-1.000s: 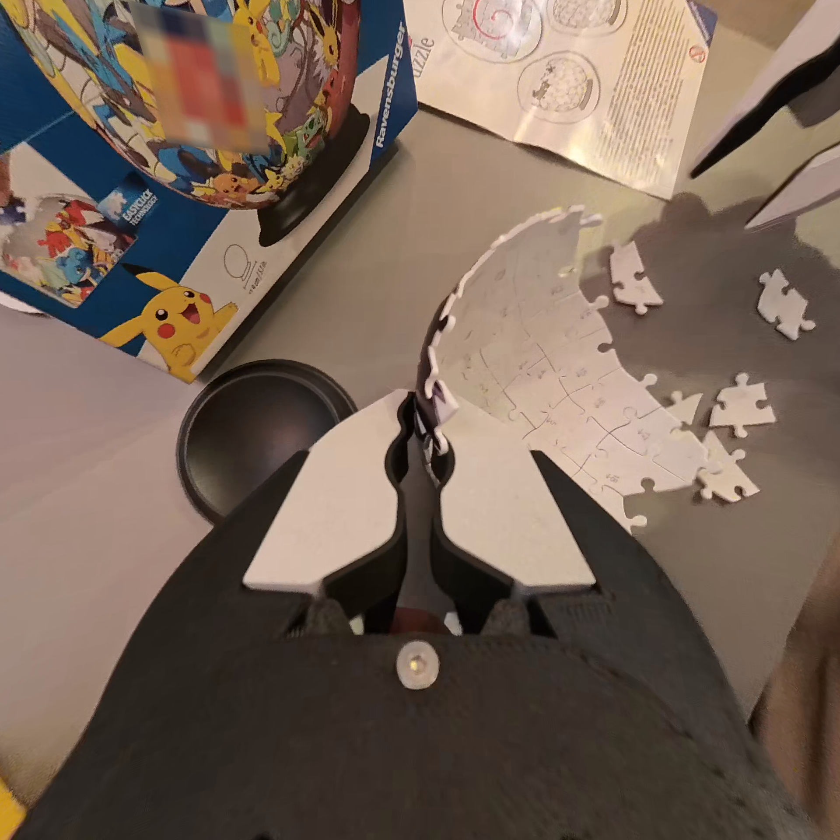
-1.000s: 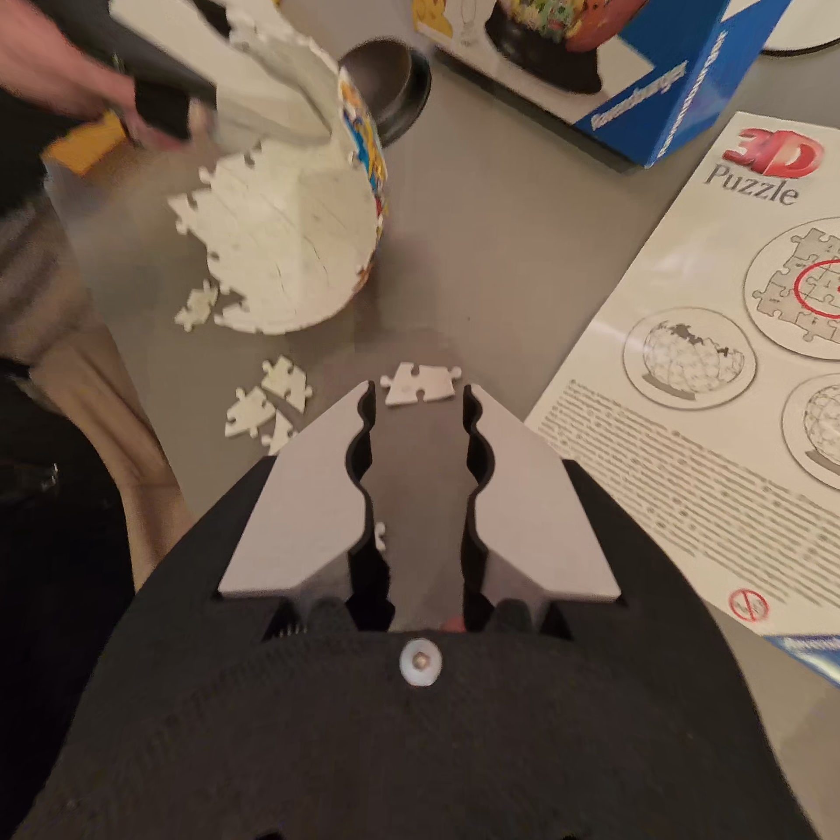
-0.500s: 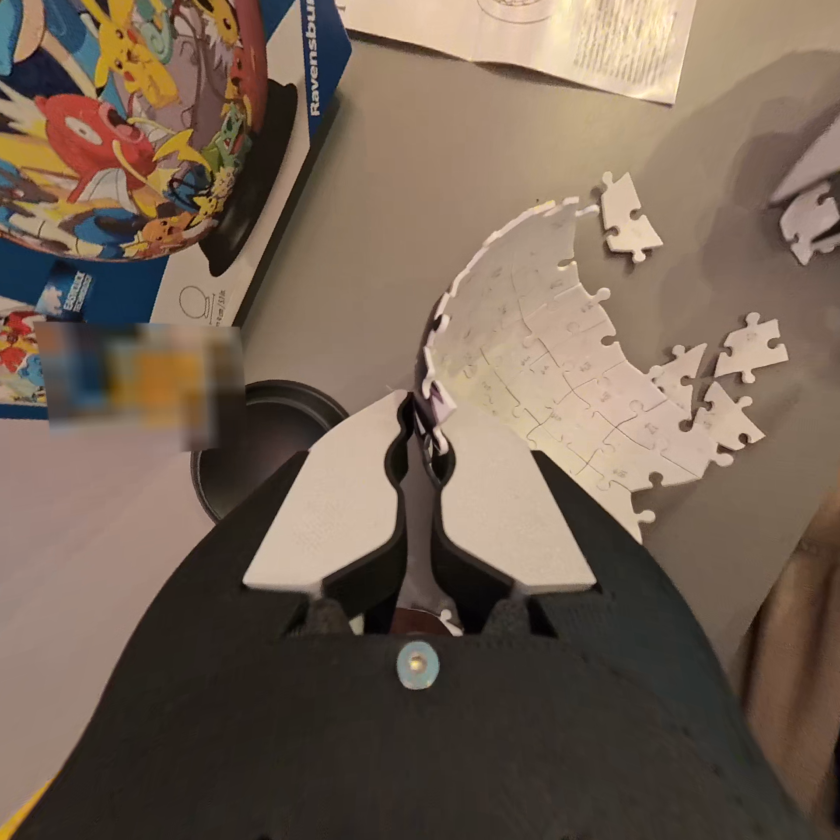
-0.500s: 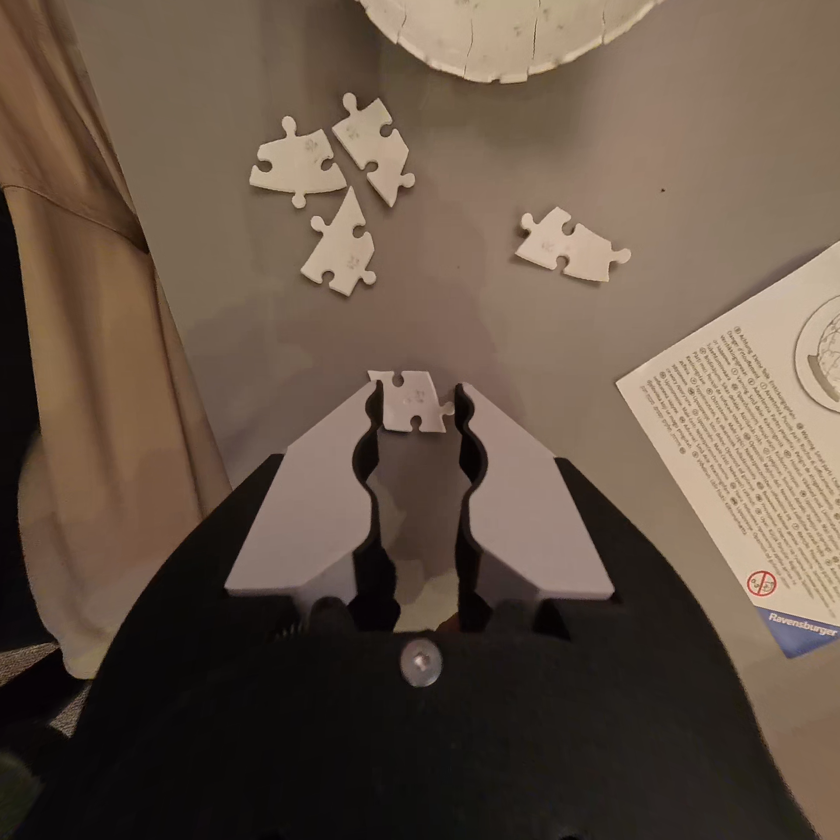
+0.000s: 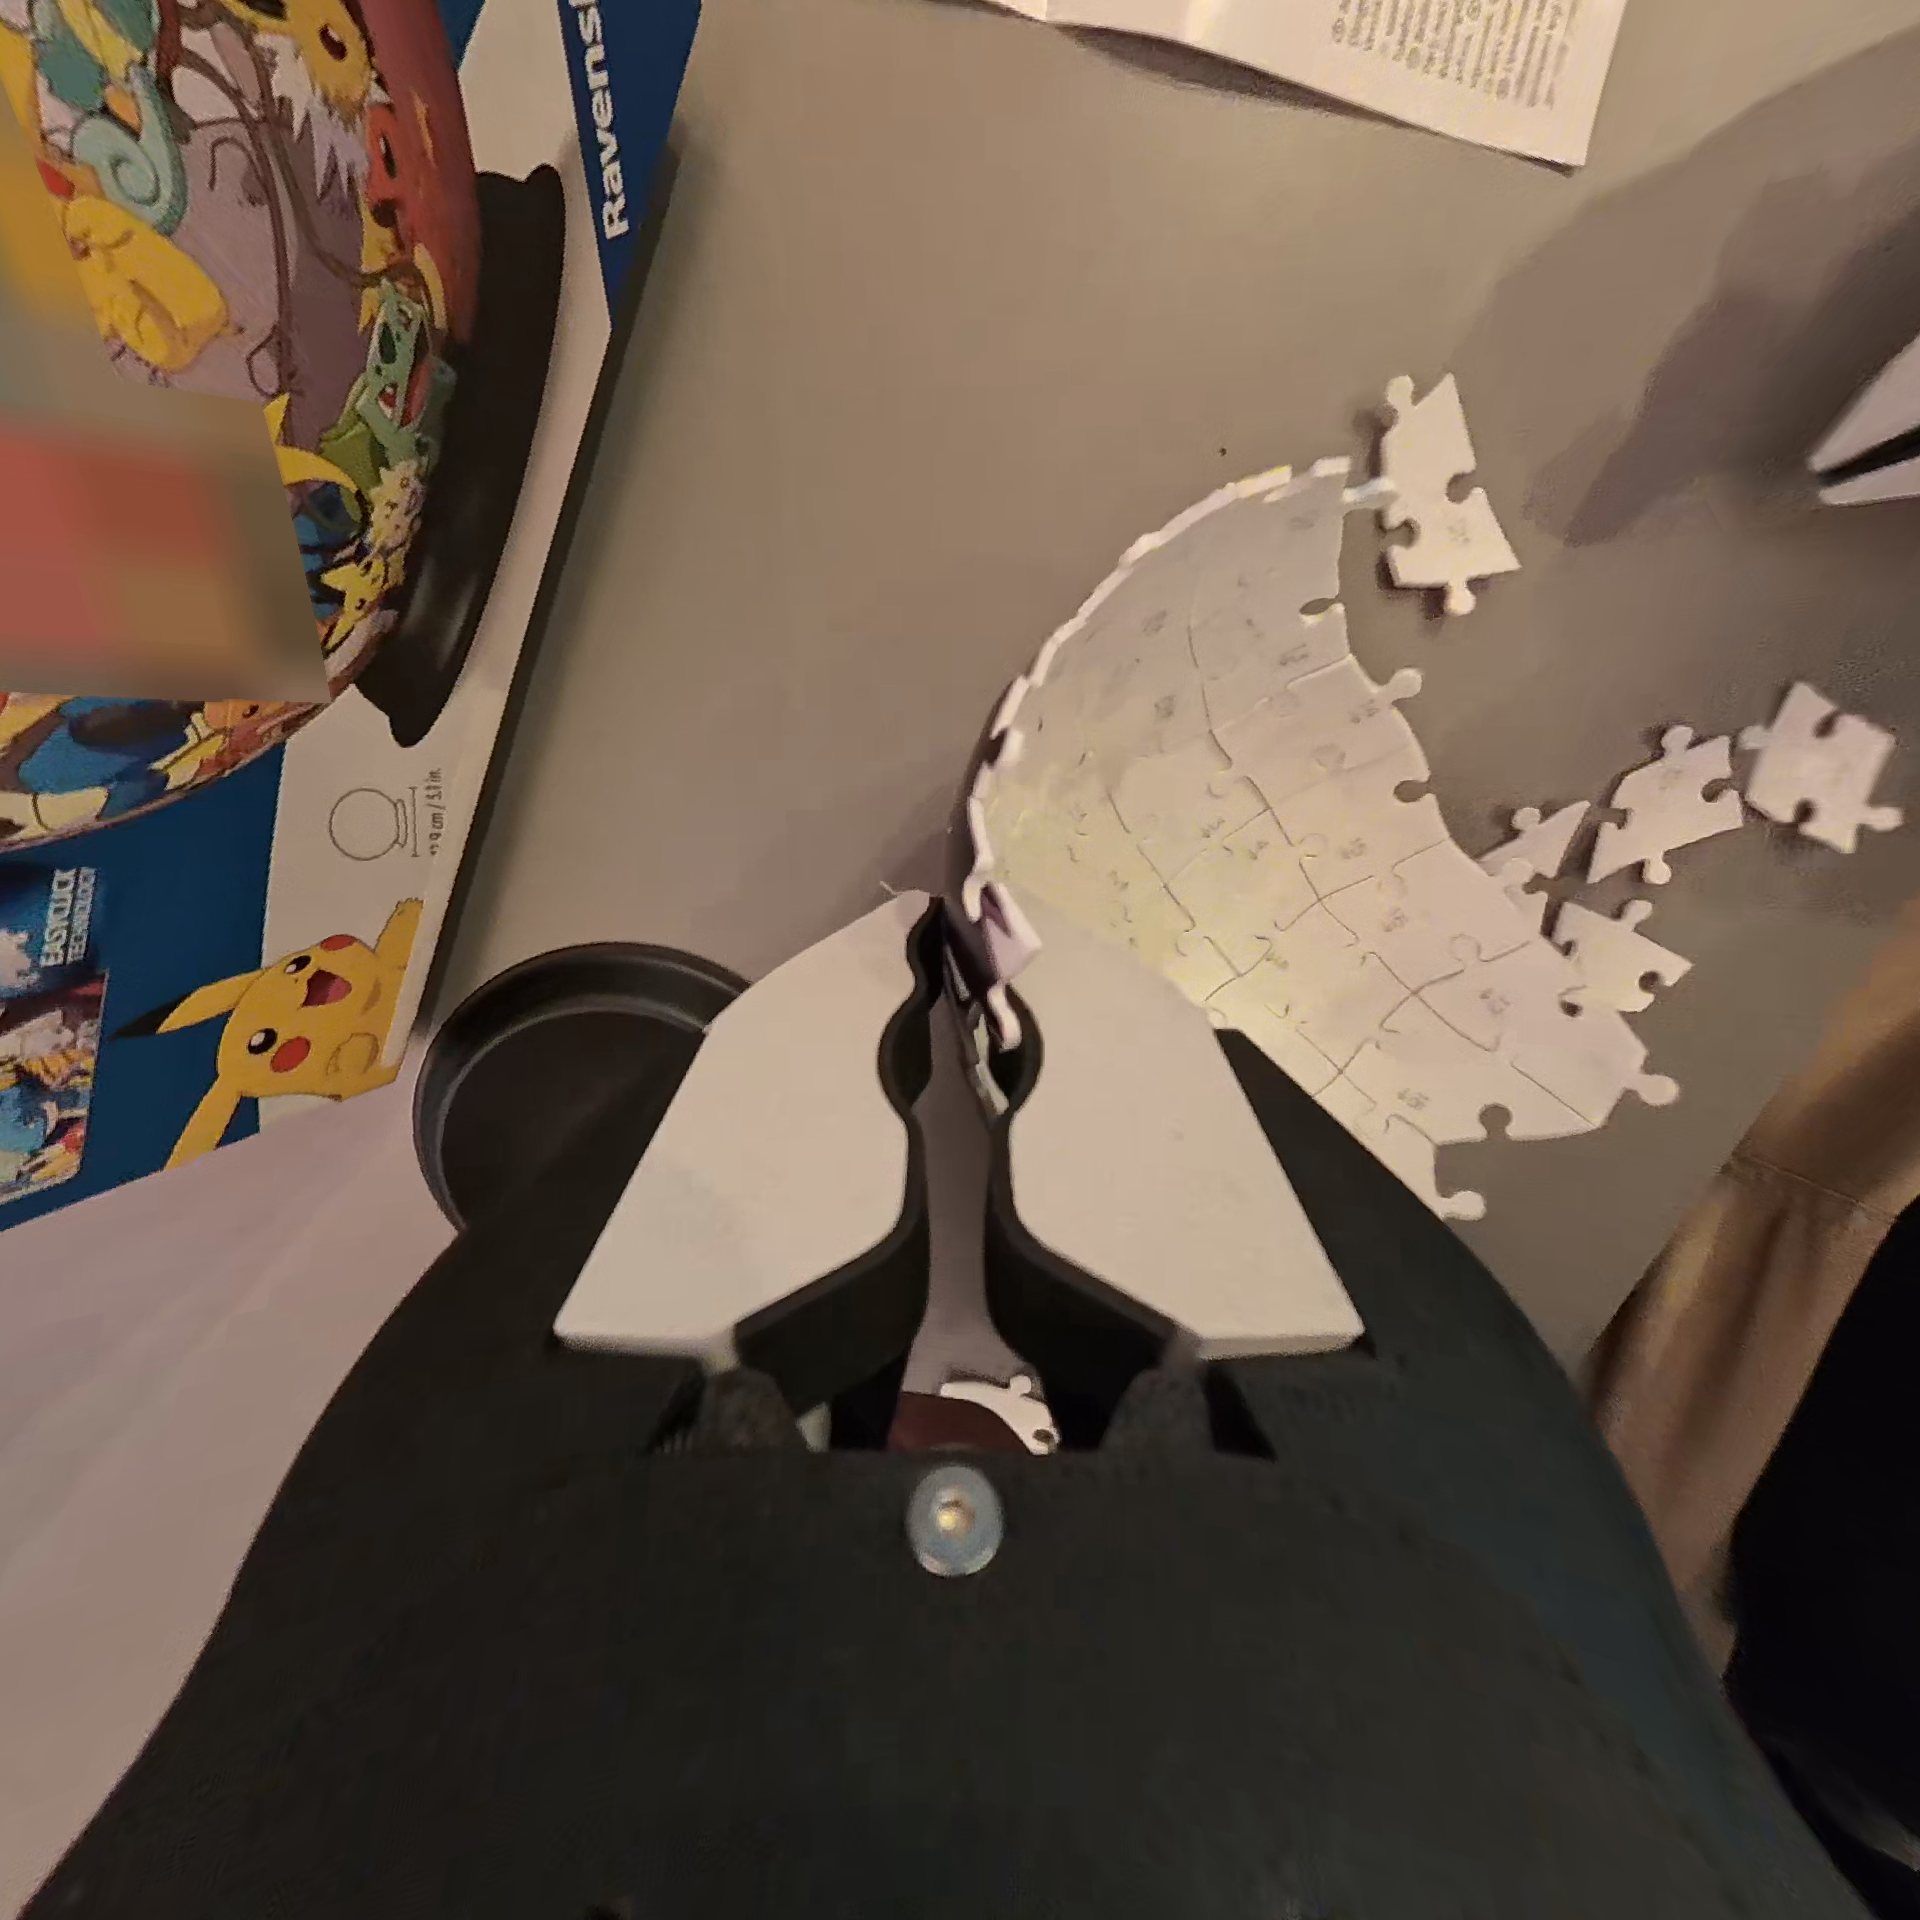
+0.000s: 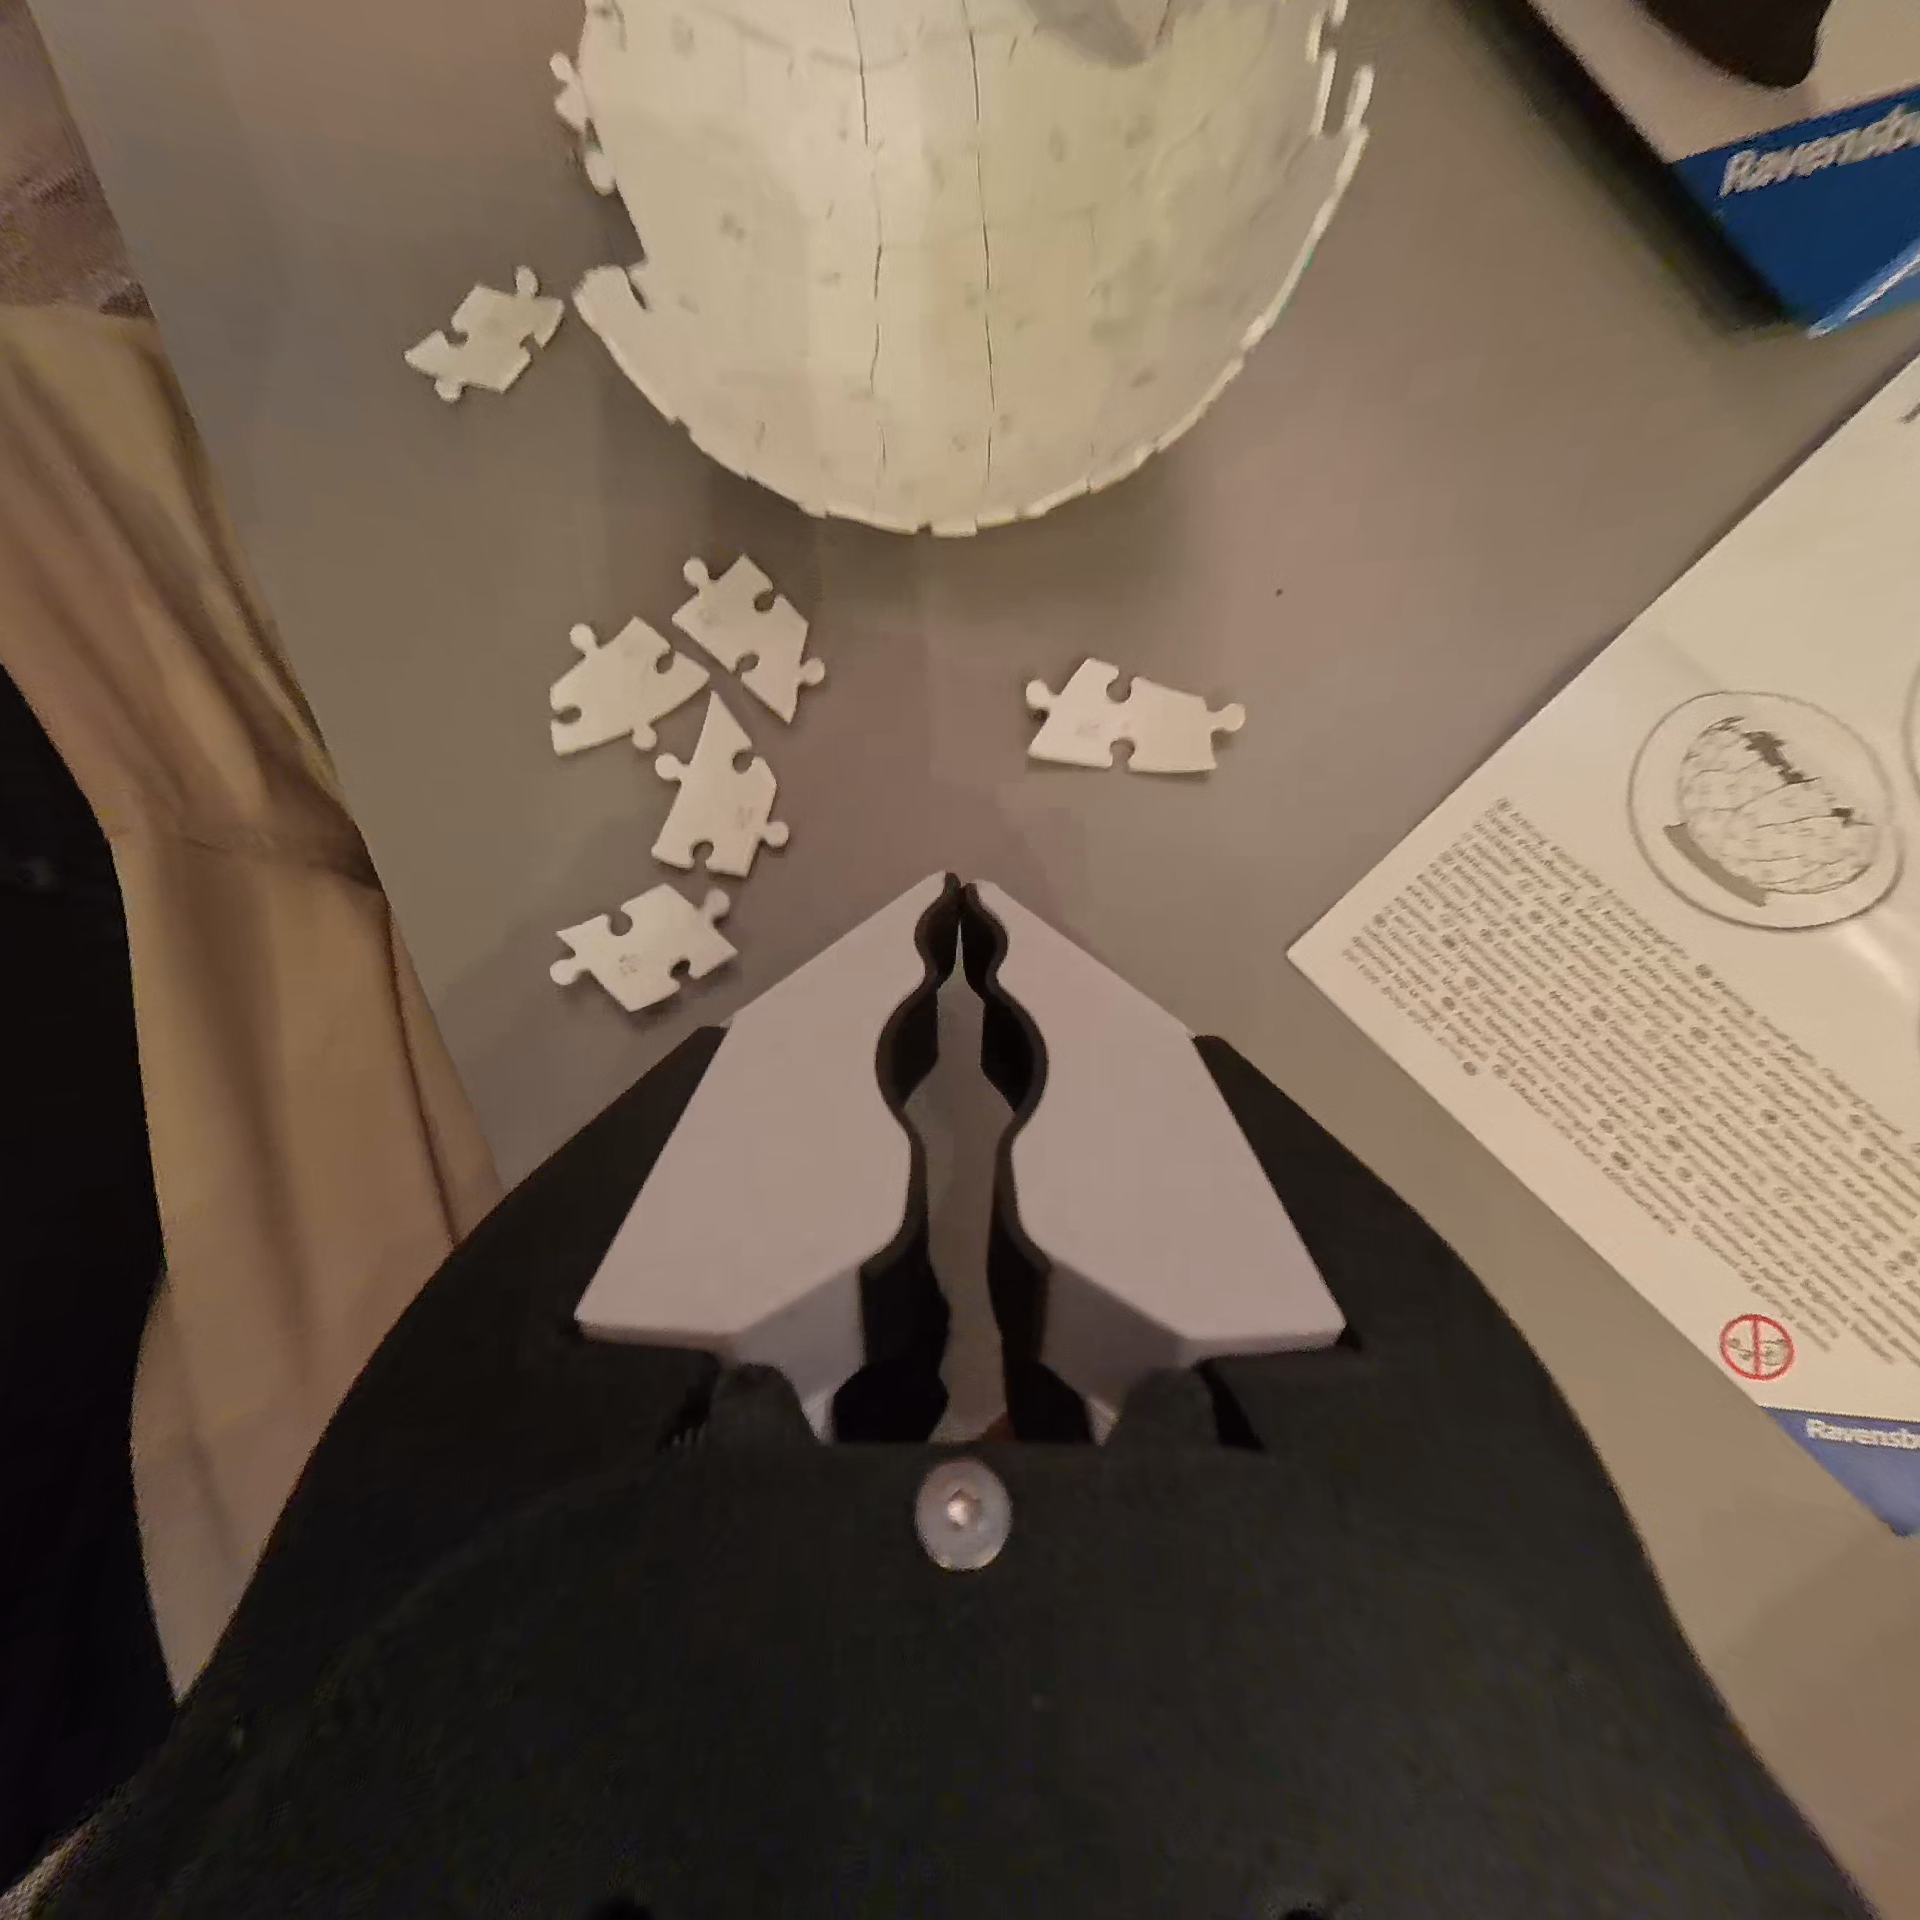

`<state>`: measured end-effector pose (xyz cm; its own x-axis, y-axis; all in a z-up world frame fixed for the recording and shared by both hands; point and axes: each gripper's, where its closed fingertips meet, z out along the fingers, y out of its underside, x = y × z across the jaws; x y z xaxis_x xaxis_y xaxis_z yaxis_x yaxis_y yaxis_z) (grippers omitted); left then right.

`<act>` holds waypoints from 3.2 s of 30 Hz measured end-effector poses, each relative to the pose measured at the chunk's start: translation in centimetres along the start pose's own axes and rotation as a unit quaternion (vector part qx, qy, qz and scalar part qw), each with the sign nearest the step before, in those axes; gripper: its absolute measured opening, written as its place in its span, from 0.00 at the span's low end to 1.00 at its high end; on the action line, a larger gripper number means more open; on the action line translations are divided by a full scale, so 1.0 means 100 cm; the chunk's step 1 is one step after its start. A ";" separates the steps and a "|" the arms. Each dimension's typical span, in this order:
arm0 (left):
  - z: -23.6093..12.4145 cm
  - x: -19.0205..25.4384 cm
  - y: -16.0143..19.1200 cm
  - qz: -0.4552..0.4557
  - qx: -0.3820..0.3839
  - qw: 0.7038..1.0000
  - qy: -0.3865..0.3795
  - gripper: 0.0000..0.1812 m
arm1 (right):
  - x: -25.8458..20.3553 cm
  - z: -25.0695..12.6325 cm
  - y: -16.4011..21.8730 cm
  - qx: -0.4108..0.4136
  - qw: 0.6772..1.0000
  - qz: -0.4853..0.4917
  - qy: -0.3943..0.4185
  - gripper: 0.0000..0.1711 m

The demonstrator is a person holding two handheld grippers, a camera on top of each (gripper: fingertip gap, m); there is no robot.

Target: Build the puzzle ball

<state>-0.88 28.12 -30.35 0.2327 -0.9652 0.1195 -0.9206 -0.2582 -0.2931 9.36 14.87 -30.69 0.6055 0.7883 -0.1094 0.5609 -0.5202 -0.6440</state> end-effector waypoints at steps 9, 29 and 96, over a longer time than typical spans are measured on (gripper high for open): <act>0.003 0.000 0.001 0.010 -0.017 1.000 -0.008 0.04 | -0.068 0.008 0.026 -0.081 0.997 -0.010 -0.001 0.26; 0.004 0.006 0.003 0.039 -0.066 0.997 0.007 0.04 | 0.005 -0.002 -0.040 -0.050 0.981 -0.161 0.097 0.15; 0.024 0.005 -0.060 0.278 -0.096 0.942 -0.161 0.41 | 0.033 0.049 -0.046 0.008 0.972 -0.235 0.028 0.14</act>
<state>5.49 29.09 -30.86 -0.2486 -0.9193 -0.3051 -0.9607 0.2742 -0.0436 6.00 21.48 -31.81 0.3147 0.9184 0.2399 0.7742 -0.1021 -0.6246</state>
